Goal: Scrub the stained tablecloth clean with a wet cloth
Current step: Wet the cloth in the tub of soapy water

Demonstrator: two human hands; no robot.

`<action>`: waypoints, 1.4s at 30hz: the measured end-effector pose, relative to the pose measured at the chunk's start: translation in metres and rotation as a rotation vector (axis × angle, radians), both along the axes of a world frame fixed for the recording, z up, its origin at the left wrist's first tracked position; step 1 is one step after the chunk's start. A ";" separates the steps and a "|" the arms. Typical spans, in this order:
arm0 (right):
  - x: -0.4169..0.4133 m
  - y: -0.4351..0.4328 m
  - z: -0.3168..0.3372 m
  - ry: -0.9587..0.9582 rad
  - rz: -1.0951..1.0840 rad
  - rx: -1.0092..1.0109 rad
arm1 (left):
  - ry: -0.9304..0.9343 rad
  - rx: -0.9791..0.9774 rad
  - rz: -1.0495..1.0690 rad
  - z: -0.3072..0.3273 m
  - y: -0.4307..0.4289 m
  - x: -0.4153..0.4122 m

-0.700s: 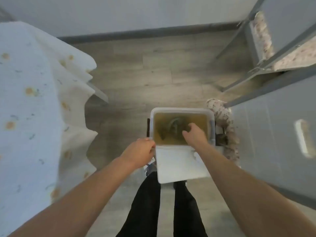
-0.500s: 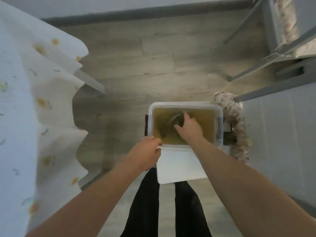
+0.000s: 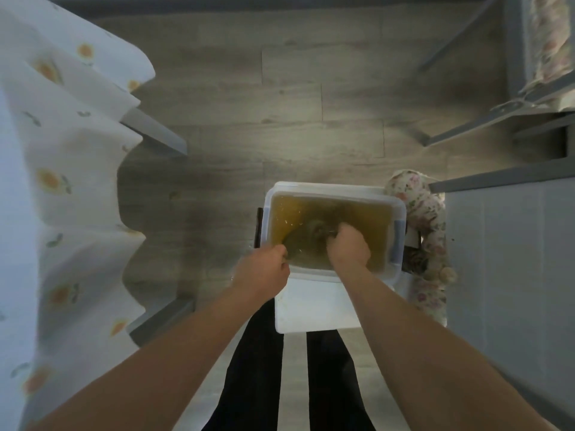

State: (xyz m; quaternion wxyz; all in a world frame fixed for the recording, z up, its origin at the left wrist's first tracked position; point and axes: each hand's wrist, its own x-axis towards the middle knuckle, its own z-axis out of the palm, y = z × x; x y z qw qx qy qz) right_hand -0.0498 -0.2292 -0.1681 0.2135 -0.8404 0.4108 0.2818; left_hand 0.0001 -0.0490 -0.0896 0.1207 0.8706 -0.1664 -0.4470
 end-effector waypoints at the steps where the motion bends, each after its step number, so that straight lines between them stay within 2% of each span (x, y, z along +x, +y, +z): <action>1: -0.001 -0.003 0.002 0.001 -0.100 -0.025 | 0.033 -0.019 0.069 -0.001 -0.002 0.001; 4: 0.001 -0.004 0.016 -0.027 -0.211 0.074 | 0.134 -0.095 0.257 -0.005 -0.013 0.001; 6: 0.002 0.004 0.037 -0.114 -0.233 0.187 | 0.234 -0.156 0.403 -0.005 -0.024 0.001; 10: -0.006 0.017 0.100 -0.251 -0.231 0.367 | 0.526 -0.291 0.834 0.003 -0.050 0.000; 14: -0.019 0.024 0.152 -0.340 -0.223 0.465 | 0.898 -0.424 1.256 0.012 -0.064 0.004; 16: -0.023 0.026 0.171 -0.382 -0.206 0.483 | 1.008 -0.503 1.316 0.018 -0.066 0.011; 22: -0.027 0.022 0.197 -0.560 -0.194 0.539 | 1.162 -0.574 1.297 0.028 -0.069 0.016; 27: -0.029 0.016 0.137 -0.578 -0.003 0.181 | 1.290 -0.465 1.219 0.031 -0.075 0.004; 29: -0.025 0.016 0.114 -0.585 0.005 0.060 | 1.281 -0.412 1.305 0.027 -0.080 -0.003; 33: -0.016 0.006 0.093 -0.544 0.049 -0.008 | 1.073 -0.391 1.399 0.020 -0.086 0.002; 36: -0.021 -0.007 0.089 -0.590 -0.087 0.168 | 0.888 -0.289 1.332 0.015 -0.091 0.011; 39: -0.037 -0.016 0.096 -0.689 -0.399 0.452 | 0.729 -0.197 1.229 0.015 -0.096 0.017; 42: -0.049 -0.019 0.104 -0.655 -0.478 0.510 | 0.540 -0.136 1.083 0.015 -0.101 0.013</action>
